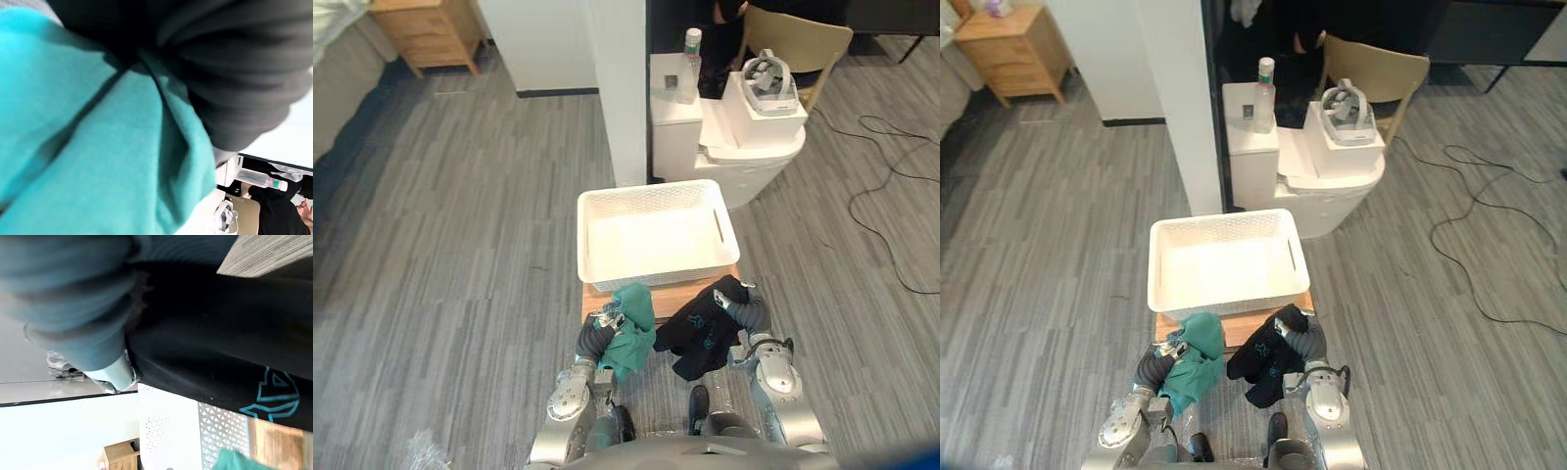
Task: Tidy the bed and pick cloth on bed and put in laundry
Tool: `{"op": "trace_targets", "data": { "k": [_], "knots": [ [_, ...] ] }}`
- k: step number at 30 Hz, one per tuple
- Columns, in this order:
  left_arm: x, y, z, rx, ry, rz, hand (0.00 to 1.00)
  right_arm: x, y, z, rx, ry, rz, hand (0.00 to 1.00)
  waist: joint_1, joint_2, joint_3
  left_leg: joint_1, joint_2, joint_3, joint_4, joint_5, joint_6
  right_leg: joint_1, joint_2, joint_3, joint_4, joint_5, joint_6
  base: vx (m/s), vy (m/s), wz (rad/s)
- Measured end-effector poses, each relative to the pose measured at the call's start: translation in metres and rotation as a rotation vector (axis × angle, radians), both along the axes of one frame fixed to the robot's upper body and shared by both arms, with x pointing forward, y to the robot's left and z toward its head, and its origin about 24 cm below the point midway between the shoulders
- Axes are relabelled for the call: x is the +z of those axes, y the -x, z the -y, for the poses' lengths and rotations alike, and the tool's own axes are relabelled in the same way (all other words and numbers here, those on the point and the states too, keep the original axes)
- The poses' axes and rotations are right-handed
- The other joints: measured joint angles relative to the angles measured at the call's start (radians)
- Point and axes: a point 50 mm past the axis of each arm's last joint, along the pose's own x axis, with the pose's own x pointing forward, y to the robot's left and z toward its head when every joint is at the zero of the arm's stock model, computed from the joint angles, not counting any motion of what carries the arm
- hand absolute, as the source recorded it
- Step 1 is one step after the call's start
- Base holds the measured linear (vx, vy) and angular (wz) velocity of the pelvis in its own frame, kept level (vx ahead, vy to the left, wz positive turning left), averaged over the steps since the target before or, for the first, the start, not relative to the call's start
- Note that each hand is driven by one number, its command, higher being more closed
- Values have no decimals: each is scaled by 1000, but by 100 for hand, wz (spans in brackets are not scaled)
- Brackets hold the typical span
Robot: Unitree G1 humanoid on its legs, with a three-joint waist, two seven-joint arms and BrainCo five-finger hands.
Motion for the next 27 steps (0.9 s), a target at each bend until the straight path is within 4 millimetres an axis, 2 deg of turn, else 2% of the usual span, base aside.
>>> {"op": "trace_targets", "data": {
  "k": [2, 7, 8, 14, 18, 20, 21, 22, 24, 25, 26, 27],
  "knots": [
    [-1, 4, 5, -23, 6, -6, 100, 8, -1, 2, -9, 1, 33, 100, -5, 7, -2, 20, 4, 15, -37, 1, 1, -2, 10, 7, -1, 4, -3, -76, -12, -10],
    [2, 7, 12, -86, 25, 6, 100, 14, -1, -3, -7, -20, 61, 100, -12, 4, -6, 48, 17, 47, -113, -16, 3, -6, 42, 22, -44, 35, -8, -74, -13, -14],
    [-5, 17, 10, -71, 39, -34, 100, -3, 4, -5, -19, -75, -13, 100, -27, -23, -65, 44, 15, 72, -123, -11, 11, -21, 44, 42, -58, 71, 0, -33, -1, -11],
    [-8, 17, 8, -61, 34, -47, 100, -6, 5, -4, -23, -73, -26, 100, -27, -25, -66, 47, 13, 78, -134, -11, 10, -27, 45, 50, -58, 70, 0, 0, 0, -4],
    [-19, 20, -5, -4, 12, -97, 100, -33, 14, 3, -58, -89, -144, 100, -22, -23, -64, 71, 16, 96, -140, -26, 4, -14, 51, 61, -55, 54, -6, 10, -8, -12],
    [-22, 23, -18, 69, 1, -115, 100, -44, 22, 6, -71, -82, -202, 100, -10, -1, -43, 53, 74, 106, 13, -105, -15, 2, 72, 78, -3, -4, -18, 70, -39, -21],
    [-25, 24, -23, 93, -7, -130, 100, -47, 23, 6, -71, -82, -214, 100, -5, -1, -38, 49, 88, 114, 65, -114, -25, 9, 74, 85, 7, -16, -24, 79, -75, -22],
    [-29, 28, -32, 142, -24, -155, 100, -51, 26, 6, -72, -82, -233, 100, -1, 1, -24, 21, 114, 119, 191, -115, -30, 26, 69, 88, 16, -36, -34, 72, -87, -13],
    [-28, 30, -41, 210, -34, -156, 100, -52, 28, 11, -72, -75, -241, 100, 0, 3, -22, -35, 154, 107, 360, -93, -65, 57, 65, 91, 20, -55, -51, 146, -63, -1],
    [-28, 33, -49, 246, -46, -160, 100, -52, 28, 15, -80, -71, -239, 100, 3, -12, -10, -86, 157, 88, 452, -84, -84, 69, 48, 95, 21, -63, -59, 196, 38, 2],
    [-28, 33, -47, 252, -42, -159, 100, -51, 26, 20, -91, -61, -237, 100, 14, -14, -6, -106, 115, 56, 382, -125, -72, 70, 17, 105, 25, -68, -55, 177, 61, -4],
    [-28, 33, -45, 247, -43, -160, 100, -51, 25, 25, -104, -55, -233, 100, 21, -15, -5, -119, 87, 42, 326, -132, -62, 65, -2, 108, 25, -71, -51, 156, 71, -8]
  ]
}}
